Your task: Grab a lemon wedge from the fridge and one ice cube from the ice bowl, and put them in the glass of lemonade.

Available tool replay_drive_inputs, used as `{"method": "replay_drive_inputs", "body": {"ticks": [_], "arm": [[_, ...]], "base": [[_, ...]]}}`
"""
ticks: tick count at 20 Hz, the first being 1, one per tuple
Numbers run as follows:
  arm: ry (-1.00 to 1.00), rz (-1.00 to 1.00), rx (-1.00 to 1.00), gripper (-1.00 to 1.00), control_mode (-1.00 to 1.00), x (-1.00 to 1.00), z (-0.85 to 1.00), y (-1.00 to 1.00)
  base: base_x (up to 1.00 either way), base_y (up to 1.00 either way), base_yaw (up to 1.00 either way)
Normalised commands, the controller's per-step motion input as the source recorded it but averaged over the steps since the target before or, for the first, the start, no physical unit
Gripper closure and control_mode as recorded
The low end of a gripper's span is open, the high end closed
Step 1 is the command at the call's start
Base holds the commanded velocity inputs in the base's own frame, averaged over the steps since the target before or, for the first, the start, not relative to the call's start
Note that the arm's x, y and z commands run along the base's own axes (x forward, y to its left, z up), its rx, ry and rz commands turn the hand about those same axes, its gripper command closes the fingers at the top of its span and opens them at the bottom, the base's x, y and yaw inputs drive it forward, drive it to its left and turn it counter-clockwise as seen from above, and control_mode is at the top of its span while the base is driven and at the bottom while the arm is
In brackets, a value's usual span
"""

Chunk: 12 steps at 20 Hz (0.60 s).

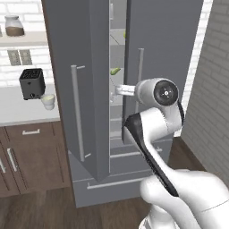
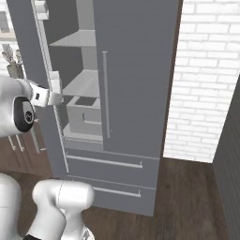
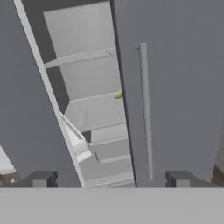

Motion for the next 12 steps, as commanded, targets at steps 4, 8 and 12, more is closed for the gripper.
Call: {"method": "replay_drive_inputs", "body": {"ticks": [4,8,12], "arm": [[0.1,-0.01,0.09,-1.0,-1.0,0.0,-0.03,-0.46],[0.0,0.0,0.06,-1.0,-1.0,0.0,-0.13,-0.19],[0.03,0.1,0.27,-1.0,-1.0,0.05,-0.27,-0.06]], "base": [[0.0,0.0,0.0],[0.0,0.0,0.0],[0.0,0.0,0.0]]}}
